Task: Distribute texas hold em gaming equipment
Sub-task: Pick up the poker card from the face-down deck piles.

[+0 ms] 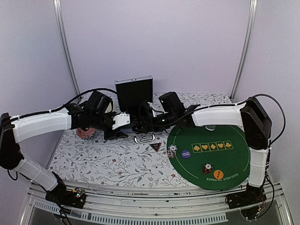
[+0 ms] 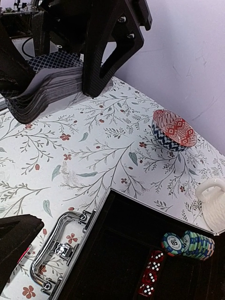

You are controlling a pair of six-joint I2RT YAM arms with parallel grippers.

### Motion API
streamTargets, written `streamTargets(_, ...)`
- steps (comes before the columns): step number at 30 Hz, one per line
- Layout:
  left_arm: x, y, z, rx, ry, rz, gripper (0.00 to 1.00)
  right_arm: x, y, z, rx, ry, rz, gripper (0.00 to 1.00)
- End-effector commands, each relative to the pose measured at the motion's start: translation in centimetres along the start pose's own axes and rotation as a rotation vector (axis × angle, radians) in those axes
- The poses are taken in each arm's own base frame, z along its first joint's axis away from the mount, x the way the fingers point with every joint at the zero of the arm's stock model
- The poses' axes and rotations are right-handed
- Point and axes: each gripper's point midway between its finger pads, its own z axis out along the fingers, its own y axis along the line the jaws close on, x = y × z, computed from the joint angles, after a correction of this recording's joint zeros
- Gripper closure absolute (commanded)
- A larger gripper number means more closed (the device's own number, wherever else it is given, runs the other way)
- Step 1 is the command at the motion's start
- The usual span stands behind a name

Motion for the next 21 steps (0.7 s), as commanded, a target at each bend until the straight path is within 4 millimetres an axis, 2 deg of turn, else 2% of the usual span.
streamTargets(1,-0.7,0.3,-0.2,-0.027,-0.022,0.021,0.52,-0.5,0.4,-1.8,0.01,-0.003,-0.027,0.09)
streamTargets(6,-0.6,0.3,-0.1,-0.025,-0.016,0.017,0.52,-0.6,1.6,-1.7,-0.046,0.013,-0.033,0.22)
streamTargets(13,-0.5,0.3,0.1,-0.025,-0.011,0.016,0.52,-0.7,2.6,-1.5,-0.104,0.024,-0.043,0.56)
streamTargets(18,-0.4,0.2,0.3,-0.02,-0.007,0.015,0.52,-0.7,3.2,-1.3,-0.138,0.034,-0.038,0.64)
streamTargets(21,-0.3,0.2,0.4,-0.017,-0.003,0.014,0.52,-0.7,3.3,-1.5,-0.145,0.035,-0.039,0.75)
